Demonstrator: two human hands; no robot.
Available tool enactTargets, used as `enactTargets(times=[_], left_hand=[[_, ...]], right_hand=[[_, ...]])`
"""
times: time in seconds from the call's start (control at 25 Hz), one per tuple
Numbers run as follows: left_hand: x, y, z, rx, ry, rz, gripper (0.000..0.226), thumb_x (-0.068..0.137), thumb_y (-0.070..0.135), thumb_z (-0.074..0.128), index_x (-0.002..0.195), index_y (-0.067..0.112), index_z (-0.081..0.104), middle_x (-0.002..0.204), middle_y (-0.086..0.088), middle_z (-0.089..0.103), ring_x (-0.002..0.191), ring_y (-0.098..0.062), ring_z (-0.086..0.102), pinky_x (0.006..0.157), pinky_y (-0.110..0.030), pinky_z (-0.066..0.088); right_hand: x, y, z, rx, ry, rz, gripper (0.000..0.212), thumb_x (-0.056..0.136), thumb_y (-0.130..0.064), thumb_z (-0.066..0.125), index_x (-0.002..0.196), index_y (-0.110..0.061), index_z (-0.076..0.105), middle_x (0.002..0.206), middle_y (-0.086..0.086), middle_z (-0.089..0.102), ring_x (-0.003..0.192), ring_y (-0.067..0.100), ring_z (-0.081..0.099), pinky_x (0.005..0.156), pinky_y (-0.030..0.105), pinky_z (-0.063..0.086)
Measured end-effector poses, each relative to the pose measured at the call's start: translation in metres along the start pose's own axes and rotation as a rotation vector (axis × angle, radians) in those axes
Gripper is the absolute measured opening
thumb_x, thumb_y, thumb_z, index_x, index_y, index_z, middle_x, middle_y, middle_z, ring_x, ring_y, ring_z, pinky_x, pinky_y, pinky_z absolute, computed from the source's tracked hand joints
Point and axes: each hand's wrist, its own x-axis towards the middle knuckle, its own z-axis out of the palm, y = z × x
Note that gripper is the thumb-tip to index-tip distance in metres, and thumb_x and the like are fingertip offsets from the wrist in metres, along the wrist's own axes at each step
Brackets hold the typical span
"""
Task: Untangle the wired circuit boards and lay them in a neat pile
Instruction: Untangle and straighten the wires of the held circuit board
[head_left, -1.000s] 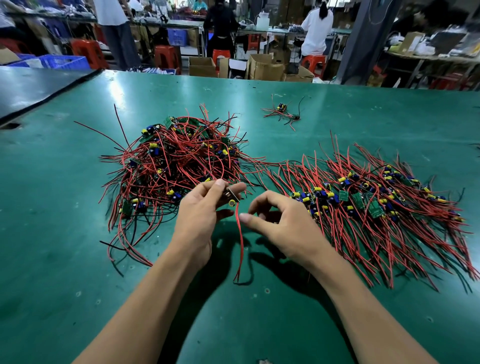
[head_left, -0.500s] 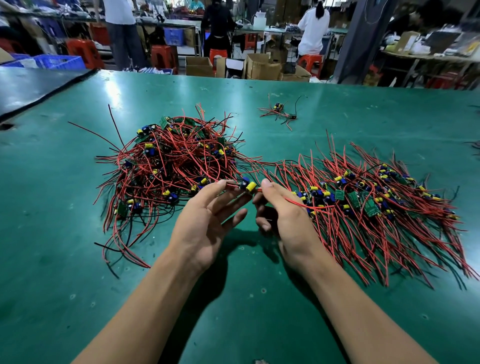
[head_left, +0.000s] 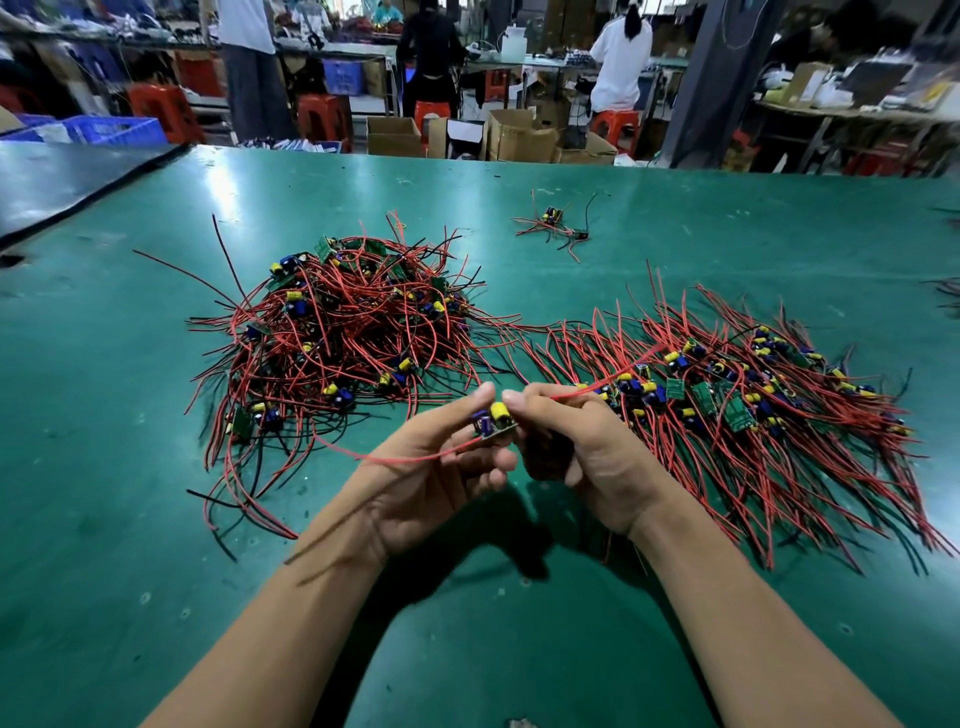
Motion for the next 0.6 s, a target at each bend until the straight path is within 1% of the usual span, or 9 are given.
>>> enactTargets(times=[0.08, 0.12, 0.16, 0.24, 0.28, 0.32, 0.4, 0.48, 0.6], left_hand=[[0.002, -0.003, -0.001, 0.027, 0.033, 0.082, 0.023, 0.070, 0.028, 0.074, 0.086, 0.011, 0.072, 0.075, -0.006, 0.071, 0.056, -0.016, 0.068, 0.049, -0.023, 0.055], [0.004, -0.004, -0.001, 0.047, 0.074, 0.122, 0.020, 0.069, 0.024, 0.076, 0.082, 0.011, 0.068, 0.075, -0.009, 0.071, 0.057, -0.019, 0.069, 0.049, -0.024, 0.055], [0.006, -0.006, -0.001, 0.086, 0.122, 0.156, 0.020, 0.067, 0.021, 0.078, 0.078, 0.010, 0.064, 0.074, -0.012, 0.071, 0.058, -0.023, 0.070, 0.050, -0.025, 0.056], [0.008, -0.011, -0.003, 0.224, 0.204, 0.216, 0.026, 0.065, 0.017, 0.080, 0.080, 0.009, 0.060, 0.074, -0.014, 0.071, 0.061, -0.026, 0.071, 0.054, -0.027, 0.058], [0.008, -0.013, -0.004, 0.270, 0.225, 0.240, 0.028, 0.065, 0.016, 0.080, 0.082, 0.008, 0.060, 0.074, -0.014, 0.071, 0.061, -0.025, 0.071, 0.054, -0.028, 0.058], [0.008, -0.014, -0.004, 0.287, 0.230, 0.248, 0.026, 0.066, 0.016, 0.080, 0.082, 0.007, 0.062, 0.074, -0.013, 0.071, 0.061, -0.024, 0.070, 0.054, -0.029, 0.058], [0.007, -0.014, -0.004, 0.295, 0.179, 0.208, 0.013, 0.069, 0.015, 0.078, 0.080, 0.010, 0.072, 0.075, -0.009, 0.071, 0.061, -0.019, 0.069, 0.057, -0.027, 0.058], [0.007, -0.013, -0.004, 0.286, 0.122, 0.140, 0.009, 0.073, 0.012, 0.074, 0.082, 0.011, 0.078, 0.075, -0.005, 0.070, 0.059, -0.014, 0.065, 0.061, -0.025, 0.058], [0.008, -0.013, -0.004, 0.306, 0.128, 0.121, 0.010, 0.083, 0.003, 0.068, 0.081, 0.005, 0.077, 0.078, -0.009, 0.071, 0.063, -0.016, 0.064, 0.062, -0.026, 0.058]], right_hand=[[0.004, 0.001, -0.001, 0.016, 0.072, 0.013, 0.024, 0.080, -0.031, 0.080, 0.063, -0.022, 0.065, 0.059, 0.002, 0.036, 0.045, 0.008, 0.030, 0.042, 0.018, 0.023], [0.006, 0.003, -0.002, 0.017, 0.108, 0.017, 0.017, 0.077, -0.031, 0.081, 0.068, -0.022, 0.069, 0.057, 0.001, 0.040, 0.046, 0.011, 0.034, 0.043, 0.019, 0.027], [0.007, 0.004, -0.002, 0.015, 0.138, 0.025, 0.011, 0.077, -0.031, 0.079, 0.074, -0.022, 0.074, 0.060, 0.007, 0.049, 0.051, 0.017, 0.042, 0.049, 0.020, 0.034], [0.008, 0.008, -0.004, 0.015, 0.157, 0.056, 0.008, 0.085, -0.025, 0.074, 0.088, -0.019, 0.078, 0.083, 0.023, 0.067, 0.073, 0.029, 0.059, 0.067, 0.033, 0.050], [0.009, 0.010, -0.004, 0.008, 0.148, 0.065, 0.011, 0.091, -0.024, 0.071, 0.094, -0.017, 0.079, 0.094, 0.025, 0.072, 0.081, 0.031, 0.065, 0.074, 0.038, 0.056], [0.009, 0.012, -0.005, -0.012, 0.137, 0.064, 0.015, 0.093, -0.025, 0.069, 0.098, -0.015, 0.079, 0.100, 0.022, 0.074, 0.085, 0.031, 0.069, 0.076, 0.040, 0.059], [0.009, 0.013, -0.004, -0.053, 0.132, 0.040, 0.023, 0.090, -0.034, 0.071, 0.097, -0.013, 0.079, 0.101, 0.018, 0.076, 0.089, 0.027, 0.072, 0.078, 0.040, 0.061], [0.009, 0.012, -0.004, -0.057, 0.141, 0.029, 0.030, 0.080, -0.038, 0.075, 0.094, -0.012, 0.080, 0.097, 0.013, 0.076, 0.087, 0.022, 0.071, 0.075, 0.037, 0.061], [0.009, 0.013, -0.002, 0.048, 0.129, 0.083, 0.035, 0.074, -0.033, 0.079, 0.099, -0.009, 0.077, 0.091, 0.016, 0.073, 0.076, 0.024, 0.070, 0.066, 0.037, 0.062]])
